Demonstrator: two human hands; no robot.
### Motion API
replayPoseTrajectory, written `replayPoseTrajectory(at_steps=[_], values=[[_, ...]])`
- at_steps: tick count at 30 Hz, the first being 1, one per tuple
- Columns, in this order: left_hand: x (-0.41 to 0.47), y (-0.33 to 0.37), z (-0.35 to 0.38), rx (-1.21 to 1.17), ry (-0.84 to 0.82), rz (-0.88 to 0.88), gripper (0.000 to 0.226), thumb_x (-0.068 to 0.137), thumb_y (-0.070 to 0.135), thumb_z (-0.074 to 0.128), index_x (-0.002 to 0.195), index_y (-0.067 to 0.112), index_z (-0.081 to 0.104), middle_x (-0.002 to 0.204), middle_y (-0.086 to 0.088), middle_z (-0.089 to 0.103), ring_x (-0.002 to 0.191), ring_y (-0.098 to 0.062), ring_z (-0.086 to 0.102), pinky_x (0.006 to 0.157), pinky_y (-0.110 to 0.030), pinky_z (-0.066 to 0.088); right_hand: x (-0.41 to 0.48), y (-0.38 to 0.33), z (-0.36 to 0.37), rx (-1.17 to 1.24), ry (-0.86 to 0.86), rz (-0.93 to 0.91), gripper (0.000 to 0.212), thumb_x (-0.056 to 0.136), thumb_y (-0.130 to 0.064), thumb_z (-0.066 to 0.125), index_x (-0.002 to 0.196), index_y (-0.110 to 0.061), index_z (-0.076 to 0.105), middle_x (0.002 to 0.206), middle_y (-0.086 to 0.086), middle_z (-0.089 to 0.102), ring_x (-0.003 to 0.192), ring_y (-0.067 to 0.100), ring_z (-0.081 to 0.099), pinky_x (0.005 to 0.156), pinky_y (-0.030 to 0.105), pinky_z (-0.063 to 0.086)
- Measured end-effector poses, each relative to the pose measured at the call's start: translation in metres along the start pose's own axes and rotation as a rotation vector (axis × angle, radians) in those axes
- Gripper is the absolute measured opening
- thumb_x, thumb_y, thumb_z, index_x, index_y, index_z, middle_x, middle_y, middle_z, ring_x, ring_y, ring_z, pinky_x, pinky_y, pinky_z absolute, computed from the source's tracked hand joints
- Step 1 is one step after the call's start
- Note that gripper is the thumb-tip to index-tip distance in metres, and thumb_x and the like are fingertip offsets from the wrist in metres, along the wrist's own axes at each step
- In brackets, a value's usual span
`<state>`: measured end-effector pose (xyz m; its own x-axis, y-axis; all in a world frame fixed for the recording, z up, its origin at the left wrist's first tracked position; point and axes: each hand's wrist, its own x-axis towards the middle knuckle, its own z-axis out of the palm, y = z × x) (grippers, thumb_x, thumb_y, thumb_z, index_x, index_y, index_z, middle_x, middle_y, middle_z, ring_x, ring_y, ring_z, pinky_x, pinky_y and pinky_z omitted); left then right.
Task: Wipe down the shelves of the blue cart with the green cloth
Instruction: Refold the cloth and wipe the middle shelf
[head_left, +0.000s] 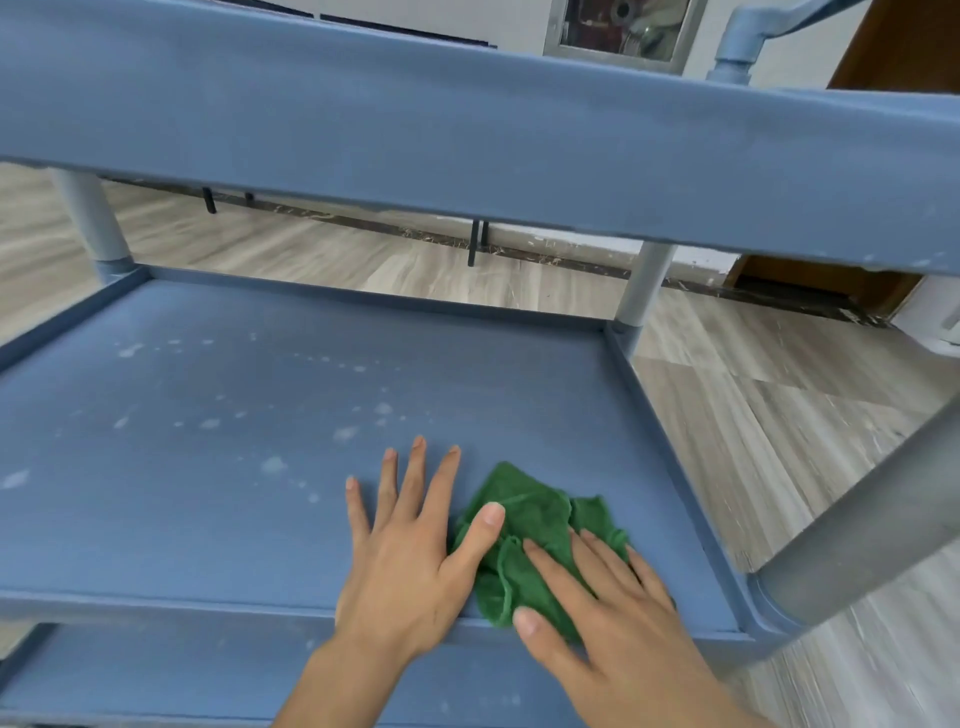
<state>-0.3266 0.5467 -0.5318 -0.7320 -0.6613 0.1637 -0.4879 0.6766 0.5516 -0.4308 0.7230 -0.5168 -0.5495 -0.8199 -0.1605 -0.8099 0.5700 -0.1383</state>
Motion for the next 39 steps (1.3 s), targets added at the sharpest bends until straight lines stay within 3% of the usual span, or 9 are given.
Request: replayPoseTrajectory(at_steps=[5, 13, 22, 24, 26, 27, 31, 35, 39], values=[[-0.001, -0.003, 0.0, -0.038, 0.001, 0.017, 0.095, 0.073, 0.091, -0.016, 0.156, 0.05, 0.003, 0.167, 0.015, -0.012, 0.147, -0.004, -0.03, 0.118, -0.046, -0.024, 0.015, -0.013, -0.007, 0.052, -0.066, 0.03, 0.057, 0.082, -0.083, -0.004, 0.135, -0.076, -0.025, 0.166, -0.005, -0.03, 0.154, 0.02, -0.027, 0.121, 0.05, -0.021], [0.0, -0.005, -0.002, -0.064, 0.014, -0.004, 0.088, 0.074, 0.09, -0.018, 0.153, 0.056, -0.001, 0.167, 0.015, -0.012, 0.145, -0.003, -0.034, 0.116, -0.048, -0.026, 0.132, -0.034, -0.008, -0.06, -0.024, 0.065, 0.066, 0.087, -0.082, 0.006, 0.148, -0.065, -0.009, 0.171, 0.005, -0.008, 0.157, 0.036, -0.008, 0.118, 0.07, -0.007], [0.004, -0.001, -0.006, 0.016, -0.024, 0.017, 0.093, 0.058, 0.093, -0.026, 0.144, 0.059, -0.02, 0.159, 0.015, -0.033, 0.142, -0.012, -0.041, 0.113, -0.051, -0.029, 0.296, -0.065, -0.023, -0.014, 0.09, 0.096, 0.079, 0.082, -0.086, 0.001, 0.154, -0.055, 0.011, 0.171, 0.005, 0.013, 0.155, 0.037, 0.011, 0.115, 0.074, 0.005], [0.007, 0.0, -0.006, 0.071, 0.006, 0.028, 0.095, 0.072, 0.091, -0.016, 0.155, 0.049, 0.005, 0.168, 0.003, -0.007, 0.154, -0.03, -0.011, 0.116, -0.056, -0.012, 0.325, -0.069, -0.028, -0.029, 0.101, 0.102, 0.078, 0.085, -0.083, 0.002, 0.156, -0.053, 0.013, 0.17, 0.007, 0.015, 0.154, 0.038, 0.015, 0.114, 0.073, 0.008], [0.012, 0.002, -0.006, 0.099, 0.006, 0.037, 0.092, 0.089, 0.08, -0.001, 0.146, 0.03, 0.051, 0.156, -0.012, 0.041, 0.141, -0.045, 0.036, 0.108, -0.059, 0.013, 0.35, -0.073, -0.032, -0.03, 0.11, 0.107, 0.076, 0.088, -0.081, 0.004, 0.157, -0.051, 0.015, 0.17, 0.007, 0.016, 0.154, 0.038, 0.016, 0.115, 0.073, 0.008], [0.015, 0.003, -0.006, 0.114, 0.013, 0.042, 0.091, 0.092, 0.077, 0.002, 0.137, 0.026, 0.062, 0.146, -0.013, 0.054, 0.132, -0.046, 0.048, 0.103, -0.059, 0.021, 0.361, -0.077, -0.035, -0.026, 0.112, 0.108, 0.075, 0.089, -0.08, 0.005, 0.157, -0.05, 0.015, 0.17, 0.008, 0.015, 0.154, 0.038, 0.015, 0.116, 0.072, 0.008], [0.022, 0.002, 0.001, 0.172, 0.04, 0.008, 0.085, 0.092, 0.077, 0.007, 0.122, 0.032, 0.073, 0.132, -0.009, 0.066, 0.119, -0.037, 0.063, 0.1, -0.056, 0.031, 0.39, -0.081, -0.043, -0.012, 0.115, 0.14, 0.074, 0.092, -0.079, 0.009, 0.158, -0.047, 0.016, 0.17, 0.008, 0.014, 0.154, 0.038, 0.014, 0.117, 0.071, 0.008], [0.025, -0.003, 0.006, 0.193, 0.037, -0.019, 0.075, 0.092, 0.077, 0.017, 0.113, 0.036, 0.076, 0.123, -0.006, 0.071, 0.112, -0.031, 0.068, 0.1, -0.053, 0.036, 0.409, -0.085, -0.048, -0.019, 0.132, 0.154, 0.075, 0.09, -0.08, 0.009, 0.156, -0.047, 0.021, 0.165, 0.012, 0.026, 0.149, 0.04, 0.024, 0.115, 0.07, 0.013], [0.025, -0.009, 0.005, 0.159, 0.15, -0.027, 0.082, 0.095, 0.072, 0.007, 0.115, 0.033, 0.076, 0.126, -0.006, 0.07, 0.115, -0.033, 0.066, 0.103, -0.049, 0.032, 0.412, -0.088, -0.041, -0.018, 0.164, 0.171, 0.076, 0.089, -0.08, 0.007, 0.156, -0.047, 0.023, 0.165, 0.014, 0.026, 0.149, 0.043, 0.024, 0.116, 0.069, 0.012]])
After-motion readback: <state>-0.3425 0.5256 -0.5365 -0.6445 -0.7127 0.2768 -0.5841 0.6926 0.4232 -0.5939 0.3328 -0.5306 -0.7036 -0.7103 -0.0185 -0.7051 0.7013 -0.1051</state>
